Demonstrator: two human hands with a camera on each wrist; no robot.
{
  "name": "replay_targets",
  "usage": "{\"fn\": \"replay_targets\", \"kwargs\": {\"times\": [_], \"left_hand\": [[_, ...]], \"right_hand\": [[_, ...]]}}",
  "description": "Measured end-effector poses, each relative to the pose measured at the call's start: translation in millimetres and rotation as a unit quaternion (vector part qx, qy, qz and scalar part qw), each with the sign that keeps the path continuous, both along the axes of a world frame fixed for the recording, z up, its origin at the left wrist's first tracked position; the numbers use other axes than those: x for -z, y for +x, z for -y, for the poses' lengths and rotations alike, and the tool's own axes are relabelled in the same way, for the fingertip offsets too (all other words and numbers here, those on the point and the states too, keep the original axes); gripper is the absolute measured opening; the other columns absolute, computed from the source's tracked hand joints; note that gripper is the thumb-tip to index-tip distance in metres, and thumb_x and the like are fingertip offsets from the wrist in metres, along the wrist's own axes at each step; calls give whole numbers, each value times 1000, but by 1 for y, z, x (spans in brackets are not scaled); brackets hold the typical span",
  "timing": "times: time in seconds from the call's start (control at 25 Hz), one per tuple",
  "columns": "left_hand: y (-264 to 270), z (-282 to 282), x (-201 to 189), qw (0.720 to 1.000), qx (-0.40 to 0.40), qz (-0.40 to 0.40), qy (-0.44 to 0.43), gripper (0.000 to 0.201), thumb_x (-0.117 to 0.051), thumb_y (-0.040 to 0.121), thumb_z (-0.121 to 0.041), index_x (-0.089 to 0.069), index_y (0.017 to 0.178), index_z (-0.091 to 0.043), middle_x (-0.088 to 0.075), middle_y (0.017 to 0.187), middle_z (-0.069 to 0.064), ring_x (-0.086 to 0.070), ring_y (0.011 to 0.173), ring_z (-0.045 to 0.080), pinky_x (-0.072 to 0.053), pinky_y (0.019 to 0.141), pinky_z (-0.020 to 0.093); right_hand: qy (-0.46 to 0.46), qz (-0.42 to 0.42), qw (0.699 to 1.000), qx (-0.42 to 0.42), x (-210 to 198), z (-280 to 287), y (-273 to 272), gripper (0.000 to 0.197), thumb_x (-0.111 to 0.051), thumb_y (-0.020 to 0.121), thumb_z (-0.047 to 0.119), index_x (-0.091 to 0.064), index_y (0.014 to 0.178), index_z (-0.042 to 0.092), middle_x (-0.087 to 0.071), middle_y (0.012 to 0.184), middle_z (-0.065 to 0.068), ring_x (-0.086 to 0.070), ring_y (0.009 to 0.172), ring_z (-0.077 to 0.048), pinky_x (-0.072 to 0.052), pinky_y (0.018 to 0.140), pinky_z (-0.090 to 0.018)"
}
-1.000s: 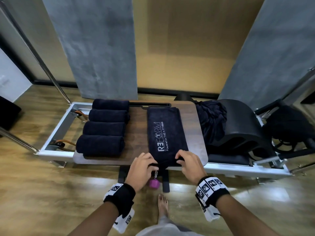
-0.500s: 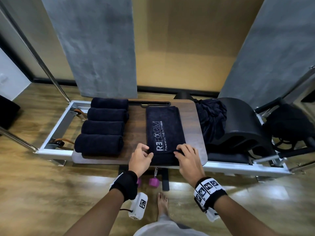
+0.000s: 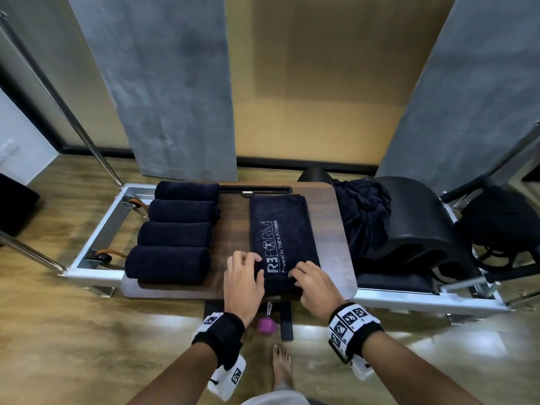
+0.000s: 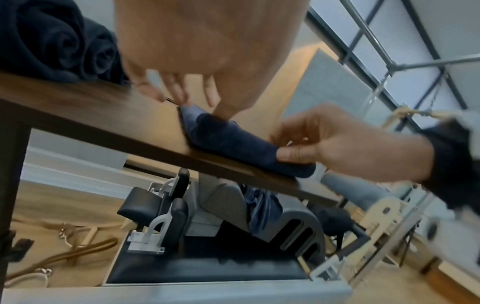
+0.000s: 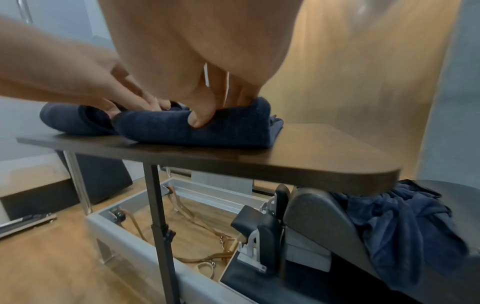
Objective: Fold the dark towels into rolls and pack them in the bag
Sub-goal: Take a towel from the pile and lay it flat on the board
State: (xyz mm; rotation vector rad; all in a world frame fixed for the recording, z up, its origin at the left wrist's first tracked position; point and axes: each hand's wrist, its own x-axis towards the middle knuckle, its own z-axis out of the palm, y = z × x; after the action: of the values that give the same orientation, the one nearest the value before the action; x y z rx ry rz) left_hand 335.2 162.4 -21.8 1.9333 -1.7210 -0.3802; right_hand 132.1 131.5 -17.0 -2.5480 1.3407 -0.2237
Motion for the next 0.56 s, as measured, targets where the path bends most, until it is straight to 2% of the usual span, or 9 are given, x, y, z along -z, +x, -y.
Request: {"fn": "replay_targets", "kwargs": {"times": [0.08,0.12,0.2,0.24,0.32,0.36,0.44,0.52,0.56], "left_hand": [[0,-2,3,993,74,31,-90,14,-69,99,-26,-70,113,-26,-54,119,-9,-52,112,14,-45,86,36],[0,-3,6,986,116,47,-106,14,-67,102,-32,-72,114,-27,-55,119,-11,-52,113,12,-43,87,35],[1,-4,14,975,179,89,-93,25,-61,103,-47,-71,117,-29,-59,117,-14,-53,111,10,-39,88,35],[1,-3,18,973,188,106,-80,27,-61,102,-49,-71,117,-29,-60,114,-15,-55,108,10,-38,88,35],[1,4,19,980,170,89,-54,20,-64,100,-40,-73,113,-29,-63,109,-16,-59,104,12,-37,87,34],[-1,11,17,985,151,73,-37,14,-65,100,-34,-74,109,-29,-64,106,-16,-59,103,12,-37,87,34],[-3,25,11,991,117,64,19,15,-60,101,-28,-75,104,-30,-66,102,-14,-59,104,11,-35,90,36],[-3,42,9,989,102,89,64,19,-54,104,-26,-72,100,-29,-66,99,-10,-59,106,11,-35,92,38],[-3,49,9,987,100,99,80,19,-52,105,-26,-70,98,-29,-66,98,-10,-59,107,12,-34,92,39]], "right_hand": [[34,0,999,22,-3,11,3,36,-58,90,-4,-69,119,13,-65,113,-3,-57,108,-25,-47,89,-33],[56,5,998,36,-4,16,3,35,-56,90,-3,-69,118,14,-65,112,-3,-58,109,-25,-47,90,-33],[93,28,993,62,-6,26,5,33,-54,89,-4,-69,112,15,-66,107,-4,-62,106,-26,-48,86,-32],[106,46,991,69,-6,28,4,33,-54,88,-6,-68,109,16,-67,105,-3,-64,104,-25,-49,84,-32],[110,97,986,81,-4,30,2,31,-57,90,-5,-62,109,18,-68,101,0,-67,99,-22,-52,82,-34],[79,124,985,91,-2,29,0,24,-60,94,1,-60,109,19,-67,100,1,-66,96,-22,-53,80,-36],[-23,144,985,88,2,24,-5,12,-67,98,24,-61,107,18,-64,102,3,-61,95,-20,-52,80,-36],[-85,106,990,39,9,21,-9,35,-73,91,45,-68,109,16,-63,115,0,-57,107,-20,-45,92,-33],[-102,75,992,13,12,22,-11,43,-77,86,48,-69,113,15,-63,119,-2,-57,112,-21,-41,97,-33]]}}
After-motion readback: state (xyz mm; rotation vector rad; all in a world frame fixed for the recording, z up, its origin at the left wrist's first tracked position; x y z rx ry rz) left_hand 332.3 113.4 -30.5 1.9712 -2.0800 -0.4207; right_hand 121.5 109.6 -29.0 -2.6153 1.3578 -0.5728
